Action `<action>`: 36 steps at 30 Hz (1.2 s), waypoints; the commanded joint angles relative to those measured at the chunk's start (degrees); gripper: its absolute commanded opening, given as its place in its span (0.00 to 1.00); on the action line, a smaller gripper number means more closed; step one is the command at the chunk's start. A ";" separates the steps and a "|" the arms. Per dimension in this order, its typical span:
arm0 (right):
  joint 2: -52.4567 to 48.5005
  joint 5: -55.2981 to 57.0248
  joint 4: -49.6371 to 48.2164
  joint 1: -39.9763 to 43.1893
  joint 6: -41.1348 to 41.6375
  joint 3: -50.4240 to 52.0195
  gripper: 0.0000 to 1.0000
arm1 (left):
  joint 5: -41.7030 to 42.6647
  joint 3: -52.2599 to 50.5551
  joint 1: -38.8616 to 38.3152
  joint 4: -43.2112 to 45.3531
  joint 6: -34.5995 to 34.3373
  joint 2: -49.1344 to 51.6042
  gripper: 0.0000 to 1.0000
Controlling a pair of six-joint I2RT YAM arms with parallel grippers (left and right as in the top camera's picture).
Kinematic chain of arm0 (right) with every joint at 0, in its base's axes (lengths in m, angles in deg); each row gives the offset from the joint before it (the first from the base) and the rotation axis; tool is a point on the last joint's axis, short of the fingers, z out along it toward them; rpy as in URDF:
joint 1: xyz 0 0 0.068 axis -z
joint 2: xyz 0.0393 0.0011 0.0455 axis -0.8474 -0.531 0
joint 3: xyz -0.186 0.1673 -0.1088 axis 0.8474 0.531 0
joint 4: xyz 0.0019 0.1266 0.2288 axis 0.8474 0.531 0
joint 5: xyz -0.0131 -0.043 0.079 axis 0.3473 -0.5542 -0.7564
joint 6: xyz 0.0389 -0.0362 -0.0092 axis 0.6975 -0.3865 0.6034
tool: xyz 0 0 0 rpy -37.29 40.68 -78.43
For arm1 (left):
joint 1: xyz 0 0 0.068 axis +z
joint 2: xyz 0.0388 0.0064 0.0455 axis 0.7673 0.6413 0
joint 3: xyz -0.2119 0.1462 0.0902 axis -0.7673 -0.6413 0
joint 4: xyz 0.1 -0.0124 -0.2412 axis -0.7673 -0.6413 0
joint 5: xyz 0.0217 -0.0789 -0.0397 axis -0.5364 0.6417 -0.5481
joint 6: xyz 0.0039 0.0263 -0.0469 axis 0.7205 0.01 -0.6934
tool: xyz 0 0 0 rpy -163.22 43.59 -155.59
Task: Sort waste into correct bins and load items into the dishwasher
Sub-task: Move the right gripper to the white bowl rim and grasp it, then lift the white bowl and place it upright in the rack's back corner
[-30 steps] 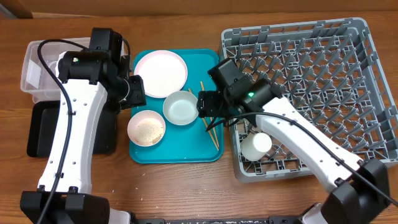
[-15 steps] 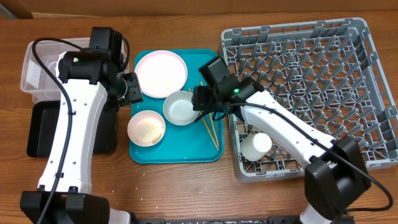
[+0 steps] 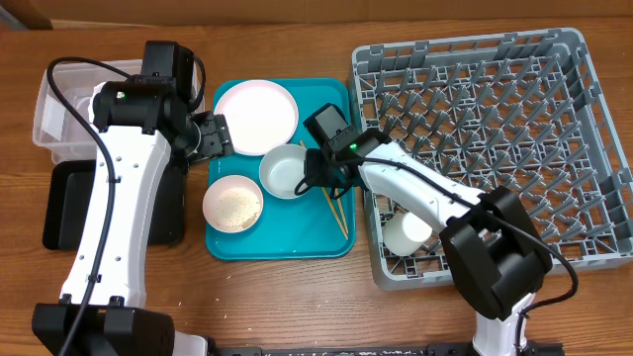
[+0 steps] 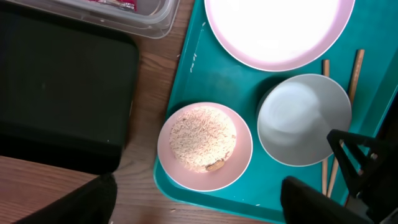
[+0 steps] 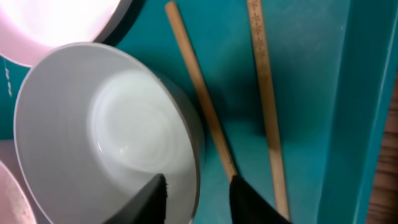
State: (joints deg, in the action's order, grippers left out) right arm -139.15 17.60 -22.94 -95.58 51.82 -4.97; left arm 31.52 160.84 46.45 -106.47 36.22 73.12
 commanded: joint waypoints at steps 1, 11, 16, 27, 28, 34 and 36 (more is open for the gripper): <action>-1.20 0.50 -0.90 -0.28 0.11 -0.55 0.30 | -0.94 -0.20 -0.11 0.20 -0.33 -0.85 0.91; -2.23 0.44 -0.79 -0.28 0.13 -1.09 0.04 | -0.92 -0.20 -0.11 0.17 -0.33 -0.85 1.00; -0.37 1.11 2.64 -0.04 0.00 -3.63 0.04 | -0.92 -0.20 -0.11 0.20 -0.33 -0.85 1.00; 15.63 26.03 14.64 2.34 -3.45 -14.71 0.04 | -0.70 -0.20 -0.11 0.61 -0.33 -0.85 1.00; 17.11 30.69 14.40 2.54 -4.74 -14.75 0.04 | -0.70 -0.20 -0.11 0.61 -0.33 -0.85 1.00; 19.54 58.88 11.21 2.93 -14.01 -14.53 0.04 | -0.70 -0.20 -0.11 0.61 -0.33 -0.85 1.00; 18.47 63.39 8.28 3.15 -19.67 -14.12 0.04 | -0.70 -0.20 -0.11 0.61 -0.33 -0.85 1.00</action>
State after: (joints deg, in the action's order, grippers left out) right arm -118.24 63.71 -12.23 -92.72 41.90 -19.18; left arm 31.37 160.80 46.45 -105.85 36.26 73.12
